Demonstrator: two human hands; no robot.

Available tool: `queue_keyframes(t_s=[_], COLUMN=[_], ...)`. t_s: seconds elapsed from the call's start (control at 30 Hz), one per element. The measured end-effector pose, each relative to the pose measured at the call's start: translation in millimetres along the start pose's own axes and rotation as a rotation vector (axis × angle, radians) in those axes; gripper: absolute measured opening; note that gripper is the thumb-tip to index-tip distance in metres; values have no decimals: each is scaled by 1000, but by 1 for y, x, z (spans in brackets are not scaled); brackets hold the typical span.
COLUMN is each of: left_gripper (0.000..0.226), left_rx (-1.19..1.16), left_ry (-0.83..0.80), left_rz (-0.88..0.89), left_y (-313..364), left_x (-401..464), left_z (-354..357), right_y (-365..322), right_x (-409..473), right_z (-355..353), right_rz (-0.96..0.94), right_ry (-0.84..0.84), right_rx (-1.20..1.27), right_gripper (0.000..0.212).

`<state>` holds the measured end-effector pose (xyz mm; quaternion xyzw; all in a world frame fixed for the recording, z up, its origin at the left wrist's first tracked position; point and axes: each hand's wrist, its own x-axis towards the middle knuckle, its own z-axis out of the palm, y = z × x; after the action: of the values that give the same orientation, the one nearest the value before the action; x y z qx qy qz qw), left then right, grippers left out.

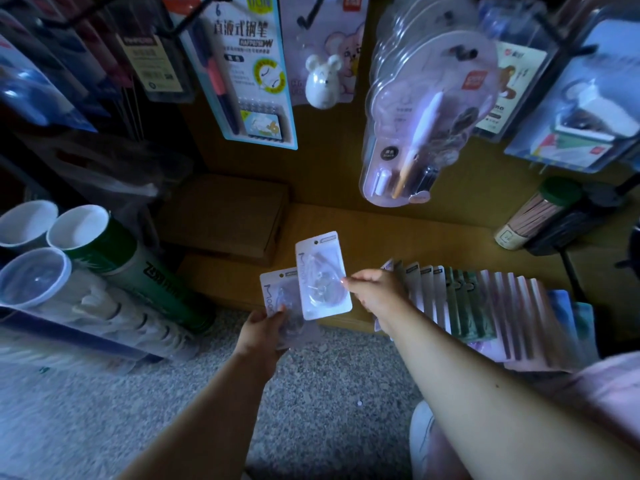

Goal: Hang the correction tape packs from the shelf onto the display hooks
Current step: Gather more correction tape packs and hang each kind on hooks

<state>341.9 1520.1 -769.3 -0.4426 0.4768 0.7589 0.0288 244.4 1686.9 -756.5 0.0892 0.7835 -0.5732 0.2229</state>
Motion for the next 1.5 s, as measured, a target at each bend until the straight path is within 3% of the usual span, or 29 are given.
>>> queue_keyframes(t_s=[0.17,0.37,0.43,0.5,0.6,0.73,0.93,1.17,1.27,1.4,1.5], left_gripper=[33,51,43,38,38,41,42,43,43,41,42], left_rx=[-139,-82,-80,-89,-104,-98,-98,-77,-68,-83,-90], left_ry=[-160,-260,-258,-252,-240,-227,-228,-197,-145,-110,-122], left_rz=[-6,48,29,11,-14,-40,-47,-54,-50,-15,10], left_y=[4,6,3,3,1,-1,-5,-7,-5,-3,-2], left_x=[-2,-10,-7,-5,-3,-1,1,4,6,7,7], left_z=[6,15,15,13,11,11,12,7,5,3,2], right_y=[2,7,10,18,31,46,51,40,27,7,2], right_x=[-12,-15,-12,-7,-1,5,10,12,13,12,6], right_z=[10,16,12,3,-19,-34,-32,-26,-18,-7,-4], right_rz=[51,46,3,-32,62,171,185,122,29,21,108], right_ry=[-131,-139,-39,169,442,450,378,418,415,245,54], right_rx=[-2,-14,-101,-278,-417,-542,-657,-558,-344,88,181], right_gripper=[15,26,27,25,24,21,21,20,13,11,16])
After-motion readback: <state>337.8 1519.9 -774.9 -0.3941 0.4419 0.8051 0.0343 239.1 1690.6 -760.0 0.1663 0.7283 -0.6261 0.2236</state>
